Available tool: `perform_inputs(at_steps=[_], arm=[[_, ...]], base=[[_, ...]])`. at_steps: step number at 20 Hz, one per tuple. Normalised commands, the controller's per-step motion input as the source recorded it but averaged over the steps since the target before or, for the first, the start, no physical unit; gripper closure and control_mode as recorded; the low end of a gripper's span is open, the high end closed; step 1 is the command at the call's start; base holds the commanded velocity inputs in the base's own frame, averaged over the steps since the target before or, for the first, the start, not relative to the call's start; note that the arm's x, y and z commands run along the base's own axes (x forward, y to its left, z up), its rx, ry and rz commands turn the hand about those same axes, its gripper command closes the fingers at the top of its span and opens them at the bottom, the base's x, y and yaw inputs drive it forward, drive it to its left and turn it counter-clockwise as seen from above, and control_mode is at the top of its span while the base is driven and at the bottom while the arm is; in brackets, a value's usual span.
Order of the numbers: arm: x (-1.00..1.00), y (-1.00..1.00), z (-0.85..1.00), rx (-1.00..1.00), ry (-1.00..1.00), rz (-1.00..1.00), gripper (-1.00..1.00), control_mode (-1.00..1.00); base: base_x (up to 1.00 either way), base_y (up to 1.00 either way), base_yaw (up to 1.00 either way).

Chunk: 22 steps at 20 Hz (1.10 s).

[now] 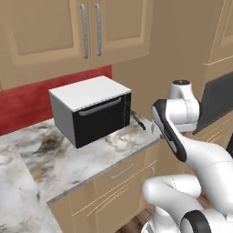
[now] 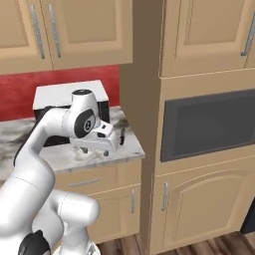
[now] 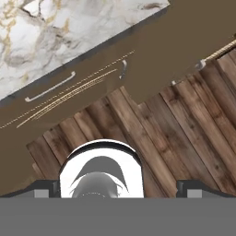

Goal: Retrieve the butter from the fridge and place it on a plate on the dining table. Then retrieve the butter knife by the fridge and place it near the plate.

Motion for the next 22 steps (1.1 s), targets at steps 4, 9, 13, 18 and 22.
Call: perform_inputs(at_steps=[4, 9, 13, 18, 22], arm=[[0.0, 0.0, 0.0, 0.0, 0.0, 0.0, -1.0, 1.0], [0.0, 0.0, 0.0, 0.0, 0.0, 0.0, -1.0, 1.0], [0.0, 0.0, 0.0, 0.0, 0.0, 0.0, -1.0, 1.0], [0.0, 0.0, 0.0, 0.0, 0.0, 0.0, -1.0, 1.0], [0.0, 0.0, 0.0, 0.0, 0.0, 0.0, -1.0, 1.0]], base=[[0.34, -0.09, 0.0], [0.59, -0.05, 0.0], [0.66, 0.0, 0.0], [0.17, -0.06, 0.0], [0.02, -0.26, 0.0]])
